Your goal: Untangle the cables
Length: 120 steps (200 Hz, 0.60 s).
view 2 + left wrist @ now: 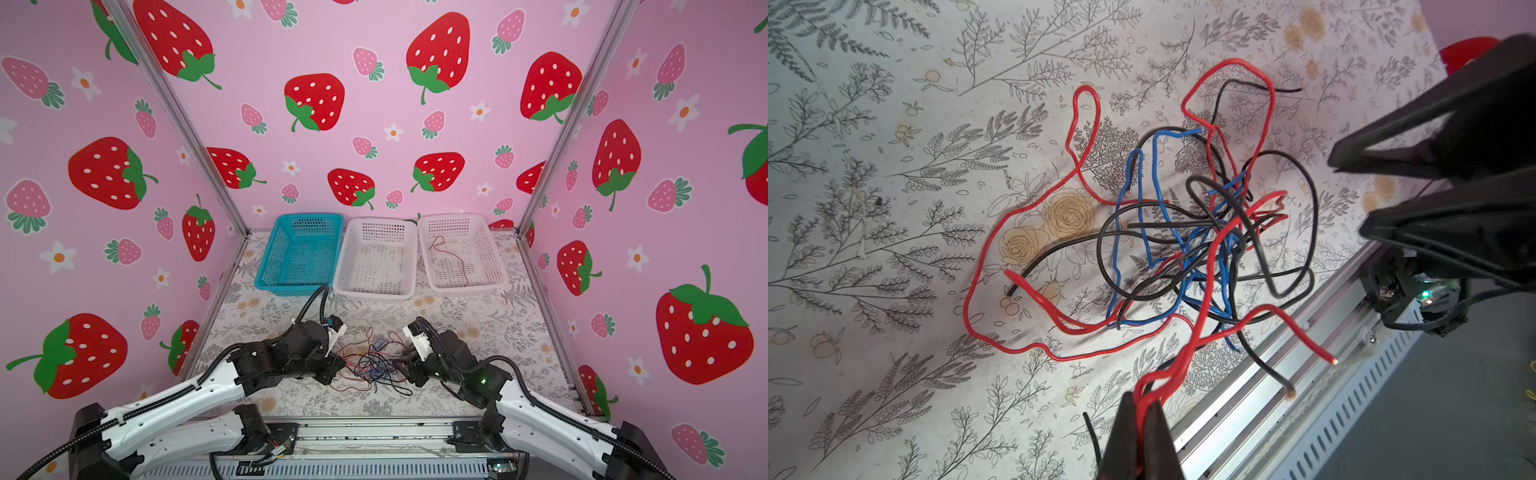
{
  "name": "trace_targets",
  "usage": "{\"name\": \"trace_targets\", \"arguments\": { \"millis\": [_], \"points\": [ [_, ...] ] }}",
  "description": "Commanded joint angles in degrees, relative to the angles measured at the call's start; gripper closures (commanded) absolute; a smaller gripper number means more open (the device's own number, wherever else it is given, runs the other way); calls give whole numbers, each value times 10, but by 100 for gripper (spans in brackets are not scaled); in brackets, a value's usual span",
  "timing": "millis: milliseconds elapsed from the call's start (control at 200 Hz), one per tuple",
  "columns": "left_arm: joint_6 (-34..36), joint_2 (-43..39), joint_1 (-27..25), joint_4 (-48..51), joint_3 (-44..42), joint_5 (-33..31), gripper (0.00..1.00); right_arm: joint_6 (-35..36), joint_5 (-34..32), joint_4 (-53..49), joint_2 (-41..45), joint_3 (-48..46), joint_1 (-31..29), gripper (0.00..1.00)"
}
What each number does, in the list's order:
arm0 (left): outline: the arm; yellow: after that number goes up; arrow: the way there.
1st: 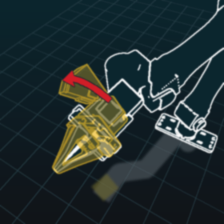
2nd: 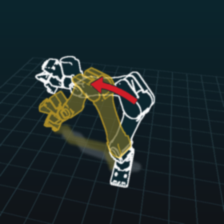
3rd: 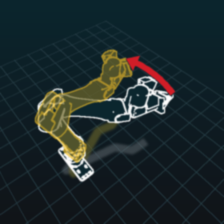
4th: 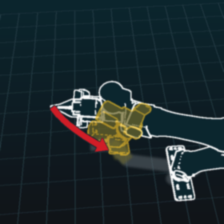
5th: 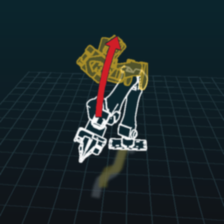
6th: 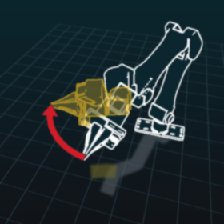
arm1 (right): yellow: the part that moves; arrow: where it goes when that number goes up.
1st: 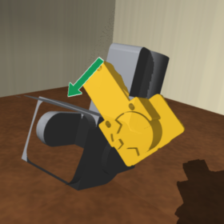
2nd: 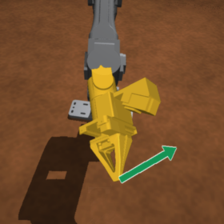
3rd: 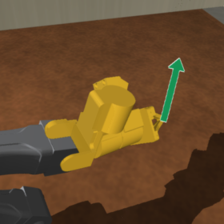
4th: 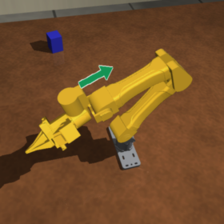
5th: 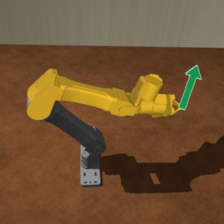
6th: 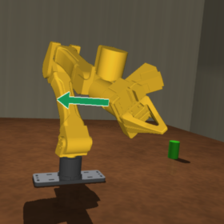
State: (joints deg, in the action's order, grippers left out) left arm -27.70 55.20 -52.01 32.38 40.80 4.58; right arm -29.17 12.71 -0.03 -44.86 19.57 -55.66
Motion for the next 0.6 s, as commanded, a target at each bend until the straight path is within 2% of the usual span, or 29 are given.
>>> {"name": "trace_targets", "arguments": {
  "millis": [0, 90, 230, 360, 595],
  "points": [
    [-11, 0, 2, -7, 13, -5, 100, -126, -61, 23, 22, -25, -18, 53],
    [-14, -1, 2, -14, 5, -4, 100, -216, -87, 41, 49, -60, -35, 52],
    [-18, -5, 2, -25, -7, -2, 100, -306, -99, 117, 82, -112, -50, 52],
    [-17, -4, 2, -23, -6, 2, 100, -320, -115, 145, 71, -112, -51, 53],
    [-23, -12, 2, -29, -17, 8, 100, -350, -104, 240, 7, -118, -53, 57]
  ]
}}
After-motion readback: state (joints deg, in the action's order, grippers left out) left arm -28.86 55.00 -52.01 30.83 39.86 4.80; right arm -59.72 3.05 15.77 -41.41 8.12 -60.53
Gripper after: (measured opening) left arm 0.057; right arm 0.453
